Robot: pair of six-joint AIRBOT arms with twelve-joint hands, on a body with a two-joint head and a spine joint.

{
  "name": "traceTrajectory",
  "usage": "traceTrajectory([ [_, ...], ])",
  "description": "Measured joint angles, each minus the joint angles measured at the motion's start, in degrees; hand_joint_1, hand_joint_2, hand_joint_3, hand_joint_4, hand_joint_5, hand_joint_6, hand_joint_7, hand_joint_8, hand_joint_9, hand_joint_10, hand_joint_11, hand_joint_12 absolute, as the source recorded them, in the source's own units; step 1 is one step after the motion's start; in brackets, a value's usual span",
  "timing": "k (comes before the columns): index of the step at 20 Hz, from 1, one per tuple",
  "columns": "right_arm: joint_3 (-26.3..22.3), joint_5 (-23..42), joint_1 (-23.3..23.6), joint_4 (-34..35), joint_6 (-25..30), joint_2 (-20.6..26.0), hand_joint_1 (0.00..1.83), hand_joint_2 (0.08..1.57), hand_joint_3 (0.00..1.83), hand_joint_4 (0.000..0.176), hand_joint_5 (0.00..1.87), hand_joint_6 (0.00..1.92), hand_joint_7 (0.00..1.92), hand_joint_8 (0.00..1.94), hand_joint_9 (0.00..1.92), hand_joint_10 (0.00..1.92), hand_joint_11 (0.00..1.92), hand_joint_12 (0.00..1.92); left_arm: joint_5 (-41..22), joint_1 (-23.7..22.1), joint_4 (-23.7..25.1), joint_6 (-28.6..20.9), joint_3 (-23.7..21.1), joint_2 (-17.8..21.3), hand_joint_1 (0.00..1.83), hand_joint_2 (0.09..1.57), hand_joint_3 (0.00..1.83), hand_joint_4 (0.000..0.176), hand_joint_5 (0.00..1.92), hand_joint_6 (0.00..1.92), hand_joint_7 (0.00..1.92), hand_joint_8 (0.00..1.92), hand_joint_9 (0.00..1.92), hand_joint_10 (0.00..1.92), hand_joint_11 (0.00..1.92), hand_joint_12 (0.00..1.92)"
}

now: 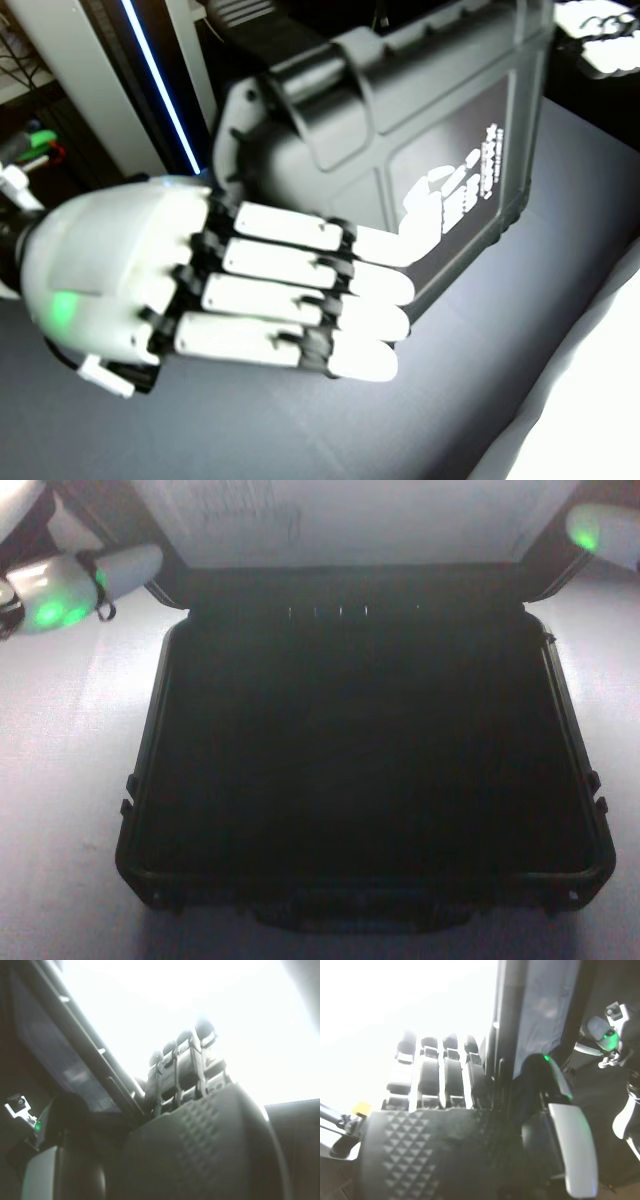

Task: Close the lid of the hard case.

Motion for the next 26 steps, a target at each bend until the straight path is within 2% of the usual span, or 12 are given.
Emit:
traceTrajectory([
  [4, -2.4, 5.6, -4.8, -1.0, 1.6, 1.1, 0.17, 1.3, 0.0, 0.0, 0.25, 0.0, 0.24, 0.0, 0.19, 0.0, 0.0, 0.53, -4.0, 2.9, 1.9, 0.0, -2.5, 1.5, 0.17, 1.26, 0.0, 0.0, 0.12, 0.0, 0.16, 0.0, 0.16, 0.01, 0.0, 0.37],
  [6, -3.7, 6.1, -7.6, -1.9, 2.0, 2.1, 0.16, 1.29, 0.0, 0.0, 0.27, 0.0, 0.28, 0.0, 0.25, 0.0, 0.02, 0.65, -4.8, 5.6, 2.5, -0.1, -4.0, 2.5, 0.13, 1.26, 0.0, 0.0, 0.11, 0.0, 0.14, 0.0, 0.13, 0.0, 0.0, 0.28],
  [9, -4.3, 6.6, -10.1, -2.1, 3.4, 3.0, 0.22, 1.28, 0.0, 0.0, 0.26, 0.0, 0.28, 0.0, 0.24, 0.0, 0.05, 0.48, -5.0, 7.9, 1.9, -0.3, -5.0, 3.8, 0.27, 1.33, 0.01, 0.0, 0.1, 0.0, 0.11, 0.0, 0.11, 0.0, 0.0, 0.21],
  [11, -4.8, 6.9, -11.8, -2.5, 4.3, 3.3, 0.28, 1.27, 0.0, 0.0, 0.26, 0.0, 0.29, 0.0, 0.26, 0.0, 0.09, 0.41, -5.7, 9.7, 1.7, -0.9, -5.8, 4.6, 0.4, 1.34, 0.0, 0.0, 0.11, 0.0, 0.11, 0.0, 0.13, 0.01, 0.0, 0.29],
  [12, -5.1, 6.7, -12.6, -2.8, 4.6, 3.5, 0.41, 1.27, 0.0, 0.0, 0.25, 0.0, 0.26, 0.0, 0.21, 0.0, 0.04, 0.38, -6.3, 11.2, 2.1, -1.2, -6.7, 5.2, 0.42, 1.33, 0.0, 0.0, 0.08, 0.01, 0.08, 0.01, 0.1, 0.01, 0.0, 0.16],
  [14, -6.4, 6.4, -13.8, -4.4, 5.0, 4.8, 0.61, 1.25, 0.0, 0.004, 0.25, 0.0, 0.23, 0.0, 0.18, 0.0, 0.0, 0.38, -7.0, 14.6, 3.4, -1.6, -8.3, 6.6, 0.33, 1.31, 0.0, 0.0, 0.09, 0.0, 0.09, 0.0, 0.11, 0.0, 0.0, 0.13],
  [16, -7.5, 6.7, -15.5, -4.7, 5.1, 6.4, 0.68, 1.24, 0.0, 0.008, 0.23, 0.0, 0.21, 0.0, 0.14, 0.0, 0.0, 0.31, -7.3, 16.8, 3.4, -2.3, -9.2, 8.1, 0.32, 1.31, 0.0, 0.0, 0.1, 0.0, 0.1, 0.0, 0.12, 0.0, 0.0, 0.12],
  [17, -8.2, 7.2, -17.0, -4.7, 5.2, 7.5, 0.67, 1.23, 0.0, 0.0, 0.22, 0.0, 0.2, 0.0, 0.14, 0.0, 0.0, 0.31, -7.6, 18.2, 2.8, -2.5, -9.6, 9.0, 0.34, 1.31, 0.0, 0.0, 0.1, 0.0, 0.09, 0.0, 0.11, 0.0, 0.0, 0.1],
  [18, -8.7, 7.6, -18.3, -4.4, 5.3, 8.1, 0.6, 1.2, 0.0, 0.012, 0.23, 0.0, 0.21, 0.0, 0.13, 0.0, 0.0, 0.34, -7.9, 19.1, 2.5, -2.5, -10.2, 9.7, 0.33, 1.31, 0.0, 0.0, 0.09, 0.0, 0.09, 0.0, 0.11, 0.0, 0.0, 0.15],
  [19, -9.4, 8.1, -20.1, -3.6, 5.3, 9.0, 0.65, 1.19, 0.0, 0.0, 0.24, 0.0, 0.2, 0.0, 0.11, 0.0, 0.0, 0.35, -8.3, 20.3, 2.6, -2.4, -10.9, 10.3, 0.33, 1.32, 0.0, 0.0, 0.09, 0.0, 0.09, 0.0, 0.11, 0.0, 0.0, 0.17],
  [23, -10.4, 9.2, -23.5, -2.5, 5.3, 10.0, 0.57, 1.2, 0.0, 0.0, 0.21, 0.0, 0.18, 0.0, 0.12, 0.0, 0.0, 0.38, -10.1, 25.1, 2.5, -2.7, -13.0, 11.4, 0.38, 1.34, 0.0, 0.0, 0.1, 0.0, 0.13, 0.0, 0.18, 0.01, 0.0, 0.37],
  [26, -11.2, 9.5, -25.4, -2.1, 5.3, 11.2, 0.52, 1.21, 0.0, 0.0, 0.18, 0.0, 0.14, 0.0, 0.11, 0.0, 0.0, 0.41, -12.8, 30.8, 0.0, -3.3, -14.2, 12.5, 0.45, 1.34, 0.0, 0.0, 0.1, 0.0, 0.1, 0.0, 0.13, 0.0, 0.0, 0.33],
])
